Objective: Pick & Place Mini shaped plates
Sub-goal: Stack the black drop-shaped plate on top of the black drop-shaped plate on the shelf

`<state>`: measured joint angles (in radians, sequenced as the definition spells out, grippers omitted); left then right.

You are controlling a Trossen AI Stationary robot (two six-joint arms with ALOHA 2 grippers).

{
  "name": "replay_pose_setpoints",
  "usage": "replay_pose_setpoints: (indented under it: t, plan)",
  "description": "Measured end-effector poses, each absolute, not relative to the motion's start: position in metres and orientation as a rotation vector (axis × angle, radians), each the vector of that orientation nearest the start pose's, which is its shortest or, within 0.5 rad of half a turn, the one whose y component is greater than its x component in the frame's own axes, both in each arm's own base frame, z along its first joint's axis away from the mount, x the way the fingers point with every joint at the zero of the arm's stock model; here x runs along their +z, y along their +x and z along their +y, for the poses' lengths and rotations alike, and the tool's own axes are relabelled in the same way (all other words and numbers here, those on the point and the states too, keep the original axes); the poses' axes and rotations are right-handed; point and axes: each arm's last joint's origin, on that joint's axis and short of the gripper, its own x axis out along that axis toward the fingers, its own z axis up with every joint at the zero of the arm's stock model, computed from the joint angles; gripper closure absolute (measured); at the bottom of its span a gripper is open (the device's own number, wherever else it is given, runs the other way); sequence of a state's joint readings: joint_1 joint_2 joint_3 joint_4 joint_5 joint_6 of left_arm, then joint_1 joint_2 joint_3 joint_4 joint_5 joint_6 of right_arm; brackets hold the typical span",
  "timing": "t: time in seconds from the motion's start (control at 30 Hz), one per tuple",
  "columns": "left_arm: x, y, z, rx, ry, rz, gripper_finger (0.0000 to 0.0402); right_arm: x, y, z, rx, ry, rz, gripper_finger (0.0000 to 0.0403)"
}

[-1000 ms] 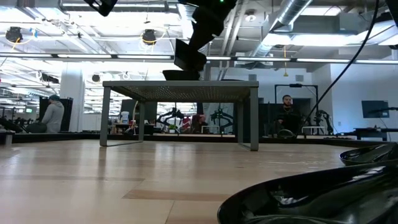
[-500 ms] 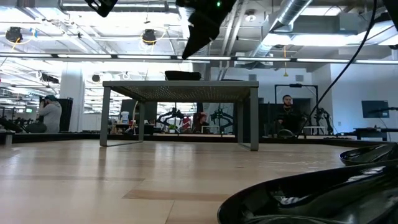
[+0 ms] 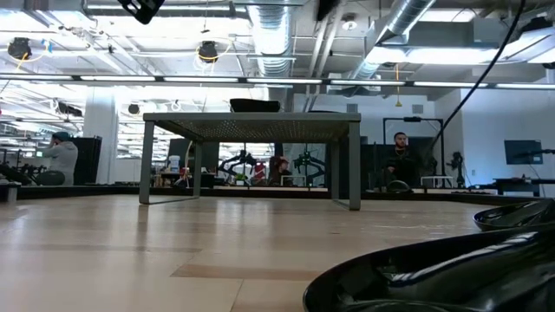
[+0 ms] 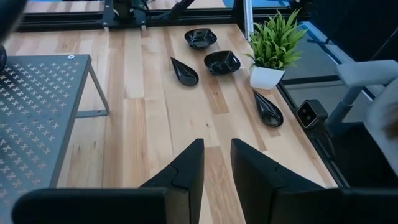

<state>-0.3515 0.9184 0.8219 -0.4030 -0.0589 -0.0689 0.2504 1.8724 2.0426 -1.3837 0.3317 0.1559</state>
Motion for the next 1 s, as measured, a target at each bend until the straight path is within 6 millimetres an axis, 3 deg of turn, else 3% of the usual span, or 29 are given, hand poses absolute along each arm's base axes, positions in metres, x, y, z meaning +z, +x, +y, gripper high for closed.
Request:
replay_pose_setpoints:
  t: [0.17,0.37,0.47,0.6,0.77,1.0]
  plan:
    - [0.303,0.183,-0.065,-0.27,0.037,0.5,0.0321,0.358,0.325,0.116,-0.338,-0.091,1.234,0.0296]
    - [0.303,0.183,-0.065,-0.271,0.039,0.5,0.0321,0.31,0.3,0.157,-0.437,0.003,1.378,0.0296]
    - [0.303,0.183,-0.065,-0.271,0.039,0.501,0.0321,0.29,0.281,0.169,-0.5,0.074,1.445,0.0296]
    - [0.303,0.183,-0.065,-0.275,0.055,0.503,0.0321,0.274,0.262,0.173,-0.518,0.22,1.396,0.0296]
    - [0.302,0.183,-0.065,-0.285,0.096,0.5,0.0321,0.255,0.252,0.174,-0.36,0.344,1.235,0.0296]
    - [0.302,0.183,-0.065,-0.294,0.132,0.495,0.0321,0.201,0.255,0.167,-0.353,0.334,1.199,0.0296]
